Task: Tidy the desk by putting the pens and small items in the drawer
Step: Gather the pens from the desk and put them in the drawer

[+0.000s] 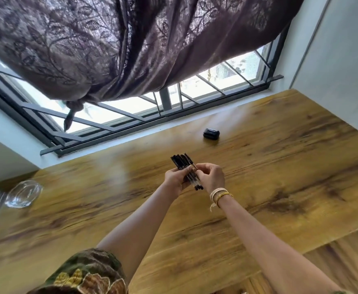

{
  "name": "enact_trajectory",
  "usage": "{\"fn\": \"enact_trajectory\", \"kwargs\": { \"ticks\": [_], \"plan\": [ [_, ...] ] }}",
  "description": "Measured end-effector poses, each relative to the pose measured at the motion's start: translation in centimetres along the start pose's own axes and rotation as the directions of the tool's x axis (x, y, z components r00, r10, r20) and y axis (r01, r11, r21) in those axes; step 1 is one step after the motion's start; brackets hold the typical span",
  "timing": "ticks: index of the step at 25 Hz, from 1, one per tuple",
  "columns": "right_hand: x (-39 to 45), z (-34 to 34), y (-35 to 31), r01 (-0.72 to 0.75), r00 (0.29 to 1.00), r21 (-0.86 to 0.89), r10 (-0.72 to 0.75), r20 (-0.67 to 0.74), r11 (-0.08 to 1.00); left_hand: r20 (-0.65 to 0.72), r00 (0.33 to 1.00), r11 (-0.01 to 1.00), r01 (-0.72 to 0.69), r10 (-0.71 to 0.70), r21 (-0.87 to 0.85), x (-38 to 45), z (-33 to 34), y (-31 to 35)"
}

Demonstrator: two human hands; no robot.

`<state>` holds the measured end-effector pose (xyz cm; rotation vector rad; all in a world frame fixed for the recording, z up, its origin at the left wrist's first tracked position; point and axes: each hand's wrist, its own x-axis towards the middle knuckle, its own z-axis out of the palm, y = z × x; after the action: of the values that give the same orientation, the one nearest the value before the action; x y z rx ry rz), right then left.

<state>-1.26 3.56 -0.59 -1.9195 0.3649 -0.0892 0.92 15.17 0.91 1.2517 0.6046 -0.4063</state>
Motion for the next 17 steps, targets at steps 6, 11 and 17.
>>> {"fn": "enact_trajectory", "kwargs": {
  "ticks": [6, 11, 17],
  "plan": [
    [-3.7, 1.9, -0.7, 0.104, 0.994, -0.005, -0.104, -0.02, 0.995, 0.033, 0.999, 0.998, -0.012, 0.015, -0.069, -2.1, -3.1, -0.8],
    [-6.8, 2.6, -0.9, 0.149, 0.989, 0.007, -0.149, 0.013, 0.989, 0.114, 0.993, 0.993, 0.002, 0.012, -0.118, -4.8, -5.7, -2.0],
    [-12.2, 4.5, -1.2, 0.132, 0.989, 0.007, -0.132, 0.062, 0.991, 0.141, 0.99, 0.992, 0.003, 0.015, -0.124, -8.4, -10.3, -3.8]
  ]
}}
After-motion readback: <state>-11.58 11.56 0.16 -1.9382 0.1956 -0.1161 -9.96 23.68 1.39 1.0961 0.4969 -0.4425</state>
